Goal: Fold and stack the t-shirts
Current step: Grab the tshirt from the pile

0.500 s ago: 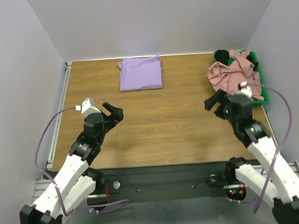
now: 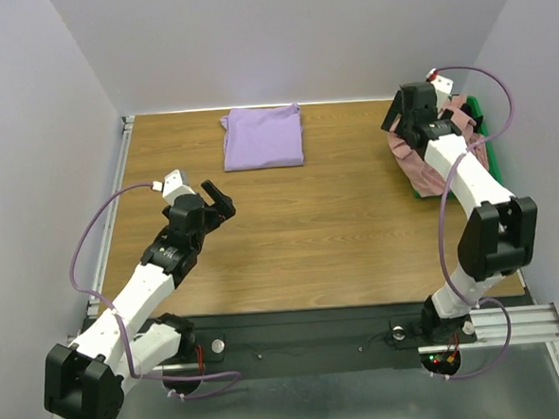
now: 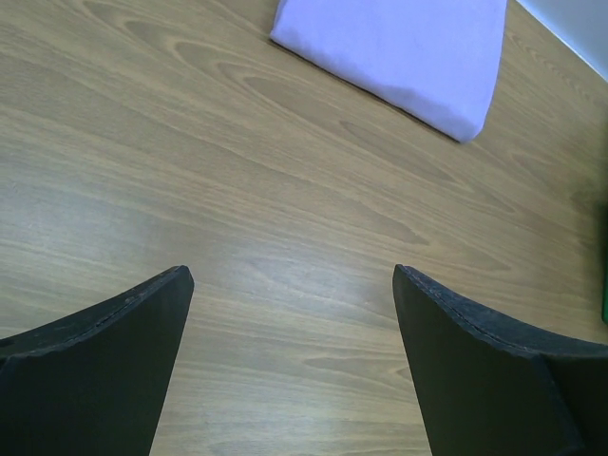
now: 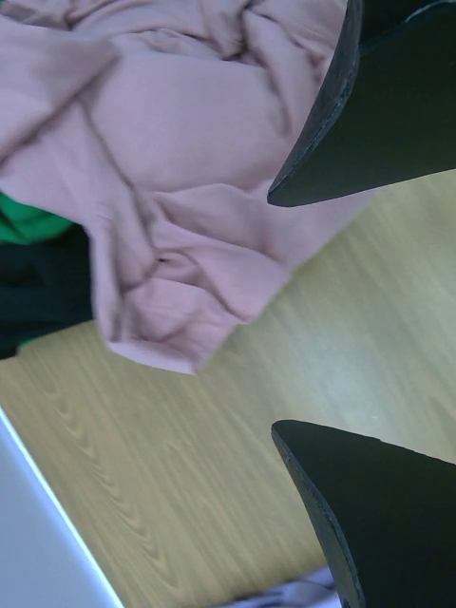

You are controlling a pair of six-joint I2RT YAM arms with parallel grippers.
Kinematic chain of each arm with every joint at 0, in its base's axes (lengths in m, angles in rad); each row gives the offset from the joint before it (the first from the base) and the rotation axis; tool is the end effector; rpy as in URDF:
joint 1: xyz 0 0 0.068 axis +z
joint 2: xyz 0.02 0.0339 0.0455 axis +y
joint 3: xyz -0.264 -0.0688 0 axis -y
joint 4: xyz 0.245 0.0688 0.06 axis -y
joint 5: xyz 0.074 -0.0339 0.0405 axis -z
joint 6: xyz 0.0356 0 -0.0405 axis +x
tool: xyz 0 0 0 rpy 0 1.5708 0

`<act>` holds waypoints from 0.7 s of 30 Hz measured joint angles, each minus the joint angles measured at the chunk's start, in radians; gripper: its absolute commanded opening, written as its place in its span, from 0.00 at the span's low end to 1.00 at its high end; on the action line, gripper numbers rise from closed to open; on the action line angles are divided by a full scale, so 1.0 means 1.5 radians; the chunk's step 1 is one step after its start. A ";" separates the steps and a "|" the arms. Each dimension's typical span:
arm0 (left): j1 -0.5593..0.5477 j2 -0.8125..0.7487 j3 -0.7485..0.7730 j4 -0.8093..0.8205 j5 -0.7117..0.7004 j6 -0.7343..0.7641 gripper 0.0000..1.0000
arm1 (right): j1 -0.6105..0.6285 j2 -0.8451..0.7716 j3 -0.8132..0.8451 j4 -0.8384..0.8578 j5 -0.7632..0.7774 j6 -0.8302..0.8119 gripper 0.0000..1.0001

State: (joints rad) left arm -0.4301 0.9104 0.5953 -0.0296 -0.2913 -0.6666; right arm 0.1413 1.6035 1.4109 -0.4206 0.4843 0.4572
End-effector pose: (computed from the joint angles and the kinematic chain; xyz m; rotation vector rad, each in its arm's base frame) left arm 0.1963 -0.0788 0.2666 -0.4227 1.8806 -0.4631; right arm 0.3655 0.0353 0.3286 0.5942 2.0246 -0.1737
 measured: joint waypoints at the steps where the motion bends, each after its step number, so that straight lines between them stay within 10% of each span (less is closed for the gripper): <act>1: 0.000 0.003 0.000 0.000 0.000 0.002 0.99 | -0.009 0.026 0.026 0.001 0.001 -0.012 1.00; 10: 0.000 0.008 0.000 0.010 -0.001 0.015 0.99 | -0.051 0.225 0.192 0.001 -0.039 -0.046 0.87; 12: 0.000 0.008 0.000 0.010 -0.002 0.016 0.98 | -0.060 0.256 0.212 0.001 -0.047 -0.046 0.37; 14: 0.000 0.008 0.000 0.011 -0.004 0.018 0.99 | -0.069 0.287 0.227 -0.001 -0.055 -0.047 0.08; 21: 0.000 -0.001 0.000 0.007 -0.011 0.019 0.98 | -0.080 0.298 0.261 -0.023 -0.051 -0.063 0.00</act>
State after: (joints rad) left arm -0.4301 0.9096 0.5953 -0.0196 -0.3073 -0.6388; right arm 0.0212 2.0502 1.8030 -0.4545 0.4080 0.3630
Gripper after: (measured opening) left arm 0.985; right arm 0.020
